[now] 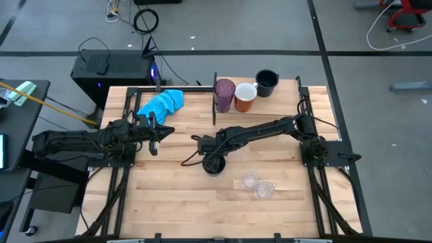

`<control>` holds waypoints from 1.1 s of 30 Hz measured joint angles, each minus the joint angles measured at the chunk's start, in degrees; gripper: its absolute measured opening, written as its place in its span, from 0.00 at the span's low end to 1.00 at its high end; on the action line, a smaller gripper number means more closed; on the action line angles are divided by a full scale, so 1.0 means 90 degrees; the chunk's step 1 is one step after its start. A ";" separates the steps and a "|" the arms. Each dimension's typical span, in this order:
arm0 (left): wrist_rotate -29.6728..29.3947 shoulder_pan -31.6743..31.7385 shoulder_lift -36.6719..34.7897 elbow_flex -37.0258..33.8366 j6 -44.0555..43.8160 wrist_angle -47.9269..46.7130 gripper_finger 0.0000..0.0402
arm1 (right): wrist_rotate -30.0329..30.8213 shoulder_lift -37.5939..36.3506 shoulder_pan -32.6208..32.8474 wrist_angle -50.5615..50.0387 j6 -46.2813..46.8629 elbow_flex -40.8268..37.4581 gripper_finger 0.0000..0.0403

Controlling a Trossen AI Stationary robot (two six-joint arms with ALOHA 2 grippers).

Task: Stack small to large cups/mugs on shelf
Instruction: Put the black mug on the shelf aligned with the other black mug

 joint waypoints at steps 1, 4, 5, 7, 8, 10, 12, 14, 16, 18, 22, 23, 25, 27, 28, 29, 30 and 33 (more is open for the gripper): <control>0.0000 0.0002 0.0000 0.0000 -0.0010 0.0000 0.07 | -0.0045 0.0000 0.0000 -0.0015 0.0006 -0.0038 0.67; -0.0001 0.0002 0.0000 0.0000 -0.0010 -0.0001 0.07 | -0.0065 -0.0002 0.0000 0.0099 0.0010 -0.0195 0.67; 0.0001 0.0002 0.0000 0.0000 -0.0010 -0.0002 0.08 | -0.0065 -0.0002 -0.0002 0.0091 0.0012 -0.0266 0.67; 0.0001 0.0001 0.0000 0.0000 -0.0010 0.0000 0.09 | -0.0065 0.0000 -0.0022 0.0143 0.0013 -0.0396 0.66; 0.0001 0.0002 0.0000 0.0000 -0.0007 -0.0002 0.09 | -0.0065 0.0000 -0.0038 0.0198 0.0035 -0.0427 0.66; -0.0001 0.0000 0.0000 0.0000 -0.0007 0.0000 0.09 | -0.0071 0.0000 -0.0057 0.0230 0.0106 -0.0465 0.65; 0.0001 0.0000 0.0000 0.0000 -0.0006 -0.0002 0.10 | -0.0121 0.0000 -0.0075 0.0222 0.0215 -0.0529 0.64; 0.0001 0.0001 0.0000 0.0000 -0.0007 0.0000 0.09 | -0.0169 0.0000 -0.0097 0.0152 0.0260 -0.0575 0.63; 0.0001 0.0001 0.0000 0.0000 -0.0005 -0.0002 0.09 | -0.0181 0.0000 -0.0102 0.0036 0.0299 -0.0577 0.63; 0.0000 0.0000 0.0000 0.0000 -0.0003 0.0000 0.08 | -0.0181 0.0000 -0.0101 -0.0110 0.0360 -0.0577 0.63; 0.0000 0.0002 0.0000 0.0000 0.0000 -0.0001 0.07 | -0.0182 -0.0020 -0.0126 -0.0486 0.0559 -0.0577 0.63; 0.0000 0.0002 0.0000 0.0000 -0.0003 -0.0002 0.07 | -0.0181 -0.0023 -0.0126 -0.0579 0.0619 -0.0577 0.62; 0.0001 0.0000 0.0000 0.0000 0.0000 -0.0001 0.08 | -0.0179 -0.0050 -0.0142 -0.0797 0.0705 -0.0577 0.62; 0.0001 0.0001 0.0000 0.0000 0.0000 -0.0002 0.09 | -0.0178 -0.0068 -0.0164 -0.0875 0.0789 -0.0575 0.62; 0.0000 0.0000 0.0000 0.0000 0.0000 -0.0002 0.09 | -0.0179 -0.0068 -0.0172 -0.0928 0.0840 -0.0575 0.62; 0.0001 0.0002 0.0000 0.0000 0.0002 -0.0002 0.09 | -0.0179 -0.0068 -0.0175 -0.1002 0.0882 -0.0575 0.62; -0.0001 0.0002 0.0000 0.0000 0.0005 -0.0002 0.10 | -0.0179 -0.0068 -0.0178 -0.1066 0.0902 -0.0575 0.63; -0.0001 0.0002 0.0000 0.0000 0.0007 -0.0002 0.10 | -0.0181 -0.0068 -0.0197 -0.1250 0.1005 -0.0575 0.62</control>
